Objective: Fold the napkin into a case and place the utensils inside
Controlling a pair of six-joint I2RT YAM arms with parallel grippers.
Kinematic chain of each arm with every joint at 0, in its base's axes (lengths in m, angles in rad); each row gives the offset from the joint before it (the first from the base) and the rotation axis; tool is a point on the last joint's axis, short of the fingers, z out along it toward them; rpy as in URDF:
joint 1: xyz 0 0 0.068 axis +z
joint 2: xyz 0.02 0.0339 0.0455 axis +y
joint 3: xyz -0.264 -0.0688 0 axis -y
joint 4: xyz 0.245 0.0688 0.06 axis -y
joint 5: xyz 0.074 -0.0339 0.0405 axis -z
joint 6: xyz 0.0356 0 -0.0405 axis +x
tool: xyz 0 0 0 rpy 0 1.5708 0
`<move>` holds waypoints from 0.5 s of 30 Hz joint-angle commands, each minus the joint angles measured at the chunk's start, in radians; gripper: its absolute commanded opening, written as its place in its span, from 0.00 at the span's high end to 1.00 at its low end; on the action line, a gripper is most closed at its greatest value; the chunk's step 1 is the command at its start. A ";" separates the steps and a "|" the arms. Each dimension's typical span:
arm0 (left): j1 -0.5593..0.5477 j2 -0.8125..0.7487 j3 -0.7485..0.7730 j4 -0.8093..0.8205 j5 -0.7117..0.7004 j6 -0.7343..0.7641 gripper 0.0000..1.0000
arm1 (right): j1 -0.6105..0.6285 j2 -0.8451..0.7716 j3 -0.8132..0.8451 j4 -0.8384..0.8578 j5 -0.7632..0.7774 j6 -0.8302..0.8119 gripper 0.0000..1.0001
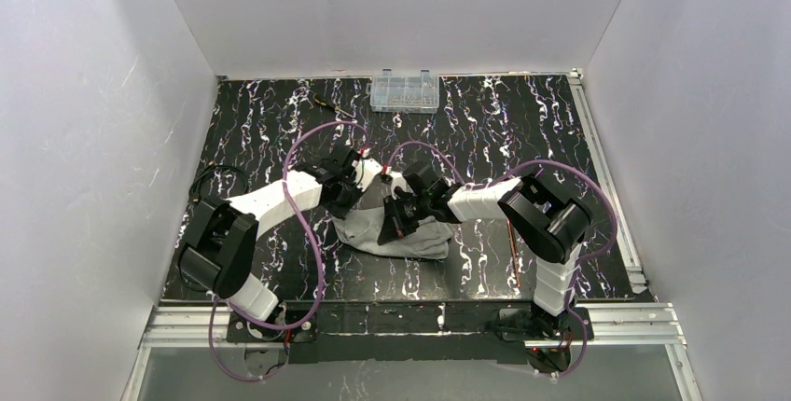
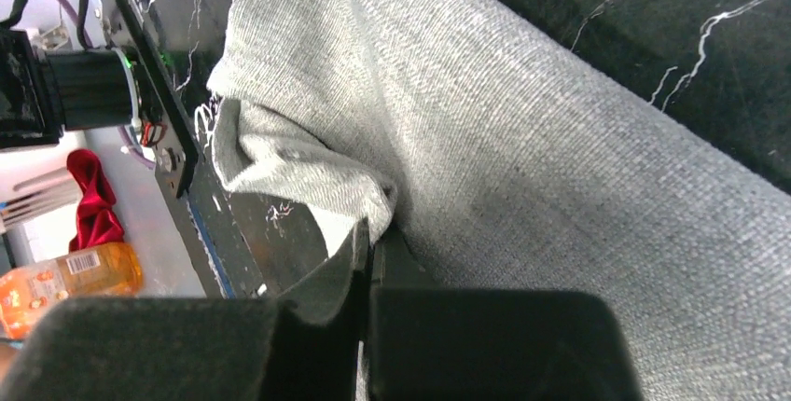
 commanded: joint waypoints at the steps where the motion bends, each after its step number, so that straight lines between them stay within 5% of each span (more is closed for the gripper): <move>1: -0.055 -0.059 0.009 0.002 0.121 0.090 1.00 | 0.002 -0.038 0.073 -0.176 0.022 -0.035 0.99; 15: -0.055 -0.081 -0.030 0.030 0.118 0.113 1.00 | -0.025 -0.025 0.047 -0.017 -0.075 0.092 0.99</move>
